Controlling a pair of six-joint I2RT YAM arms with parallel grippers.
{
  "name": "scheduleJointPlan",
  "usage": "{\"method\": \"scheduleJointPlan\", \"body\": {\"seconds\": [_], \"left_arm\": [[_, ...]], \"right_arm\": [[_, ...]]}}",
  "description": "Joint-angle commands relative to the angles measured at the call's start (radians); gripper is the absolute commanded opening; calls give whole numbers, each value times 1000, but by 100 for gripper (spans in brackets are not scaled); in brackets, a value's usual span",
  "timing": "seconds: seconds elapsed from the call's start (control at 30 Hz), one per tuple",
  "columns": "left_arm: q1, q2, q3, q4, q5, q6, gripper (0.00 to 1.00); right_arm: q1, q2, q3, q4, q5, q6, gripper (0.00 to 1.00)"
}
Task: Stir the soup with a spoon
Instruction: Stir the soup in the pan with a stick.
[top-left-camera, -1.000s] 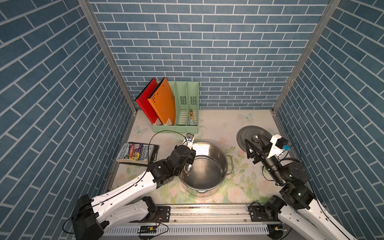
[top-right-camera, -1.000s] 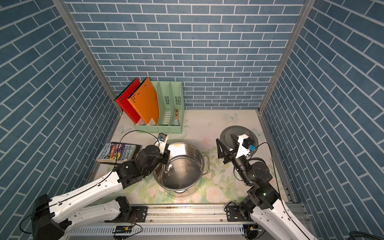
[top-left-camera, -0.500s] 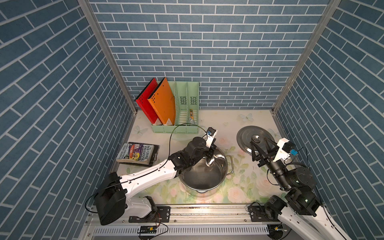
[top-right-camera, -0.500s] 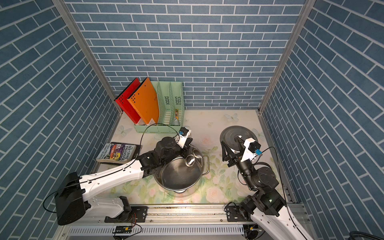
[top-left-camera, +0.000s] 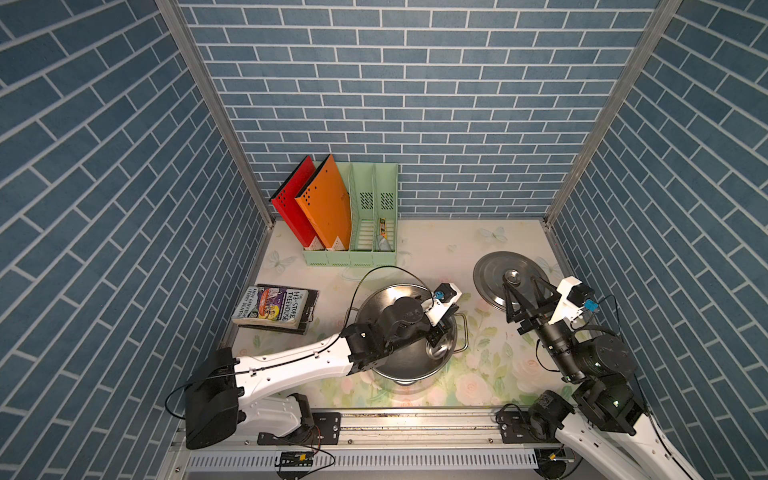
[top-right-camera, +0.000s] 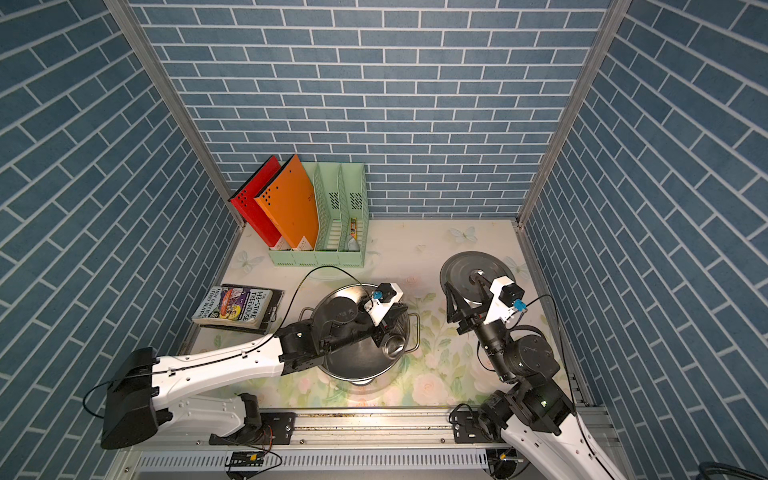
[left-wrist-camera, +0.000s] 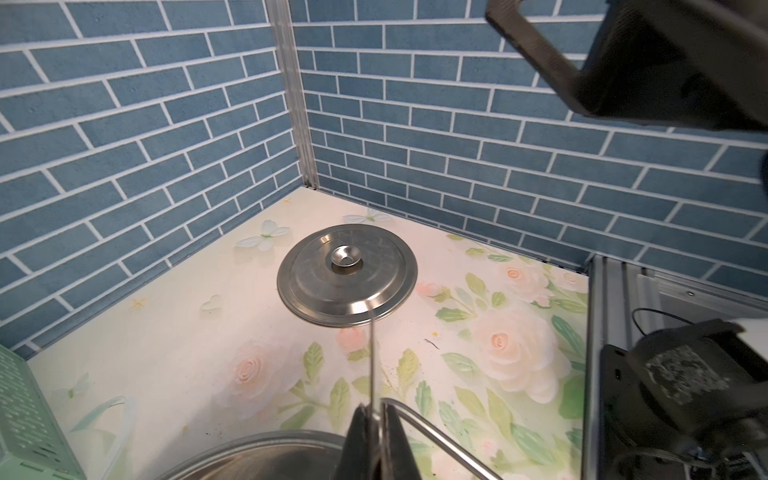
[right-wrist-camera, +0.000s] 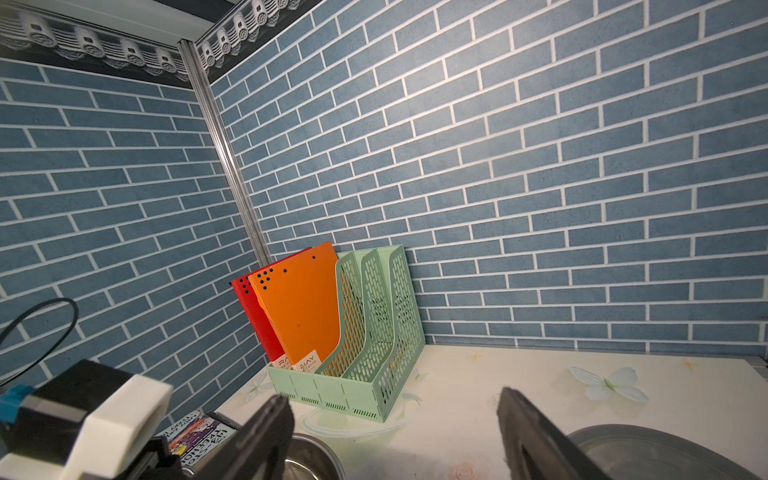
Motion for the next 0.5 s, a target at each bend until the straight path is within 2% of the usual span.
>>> {"method": "scheduleJointPlan", "body": {"seconds": [0.0, 0.13, 0.2, 0.47], "left_arm": [[-20, -82, -47, -27, 70, -73, 0], [-26, -186, -115, -84, 114, -126, 0], [-27, -227, -130, -137, 101, -133, 0], [-22, -349, -141, -426, -196, -200, 0]], "right_arm": [[2, 7, 15, 6, 12, -39, 81], [2, 22, 4, 35, 9, -41, 81], [2, 36, -1, 52, 5, -40, 81], [2, 83, 12, 84, -24, -40, 81]]}}
